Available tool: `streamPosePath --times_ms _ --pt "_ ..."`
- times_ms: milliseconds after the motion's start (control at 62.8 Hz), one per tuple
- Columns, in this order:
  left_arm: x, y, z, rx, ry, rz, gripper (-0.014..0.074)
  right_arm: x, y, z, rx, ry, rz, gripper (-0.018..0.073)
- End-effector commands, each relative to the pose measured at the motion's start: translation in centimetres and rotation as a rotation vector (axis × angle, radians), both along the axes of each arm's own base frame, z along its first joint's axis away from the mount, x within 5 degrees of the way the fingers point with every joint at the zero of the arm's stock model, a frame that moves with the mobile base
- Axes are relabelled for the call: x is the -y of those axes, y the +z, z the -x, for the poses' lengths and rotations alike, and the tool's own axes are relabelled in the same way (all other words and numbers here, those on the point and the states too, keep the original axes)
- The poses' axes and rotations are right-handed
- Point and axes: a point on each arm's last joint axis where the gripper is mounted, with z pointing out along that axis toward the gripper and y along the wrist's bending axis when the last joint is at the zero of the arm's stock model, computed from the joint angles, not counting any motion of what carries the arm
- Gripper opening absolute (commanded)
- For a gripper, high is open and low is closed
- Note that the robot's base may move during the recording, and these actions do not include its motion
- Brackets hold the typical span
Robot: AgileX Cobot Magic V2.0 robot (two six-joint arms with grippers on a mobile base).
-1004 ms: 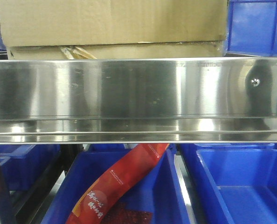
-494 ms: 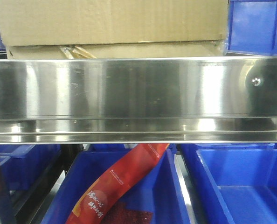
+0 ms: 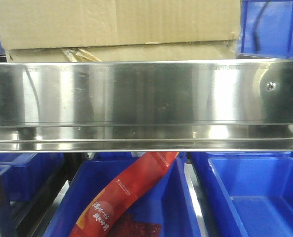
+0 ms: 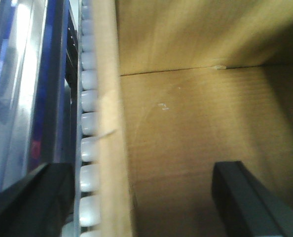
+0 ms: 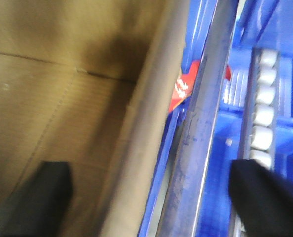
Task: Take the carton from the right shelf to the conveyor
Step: 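Clamp both carton walls and lift the carton off the shelf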
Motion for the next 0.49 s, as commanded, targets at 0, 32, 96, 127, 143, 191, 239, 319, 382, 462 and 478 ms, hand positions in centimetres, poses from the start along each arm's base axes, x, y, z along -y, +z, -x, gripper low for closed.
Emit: streamPosePath --times_ms 0,32,96,127,143,191,239,319,382,462,478 --pt "-0.1 0.4 -0.1 0.025 0.005 0.011 0.0318 0.1 0.7 0.0 0.038 -0.005 -0.013 0.0277" --pt "-0.1 0.4 -0.1 0.027 0.005 0.012 0.0260 0.1 0.7 0.0 0.040 -0.005 -0.014 0.0192" --pt "-0.1 0.4 -0.1 0.031 0.005 0.013 0.0111 0.1 0.7 0.1 0.036 -0.005 -0.012 -0.0003" --pt "-0.1 0.4 -0.1 0.031 0.005 0.013 0.0022 0.1 0.6 0.1 0.032 -0.004 -0.011 -0.0097" --pt "-0.1 0.4 -0.1 0.031 0.005 0.013 -0.0013 0.1 0.6 0.1 0.032 -0.004 -0.011 -0.0099" --pt "-0.1 0.4 -0.1 0.031 0.005 0.013 -0.0021 0.1 0.6 0.1 0.027 -0.004 -0.009 -0.0057" --pt "-0.1 0.5 -0.1 0.033 0.005 0.013 0.0004 0.1 0.7 0.2 0.025 -0.003 -0.008 -0.0059" --pt "-0.2 0.9 0.2 0.043 0.005 0.015 -0.0016 0.2 1.1 0.6 0.029 -0.002 -0.009 -0.0066" --pt "-0.3 1.6 0.7 0.060 0.004 0.019 -0.0017 0.4 1.7 1.1 0.044 -0.002 -0.014 -0.0066" --pt "-0.5 2.6 1.6 0.088 0.004 0.024 -0.0017 0.7 3.0 2.1 0.076 -0.002 -0.024 -0.0066" --pt "-0.5 3.1 2.0 0.099 0.004 0.027 -0.0017 0.8 3.5 2.5 0.087 -0.002 -0.027 -0.0066"
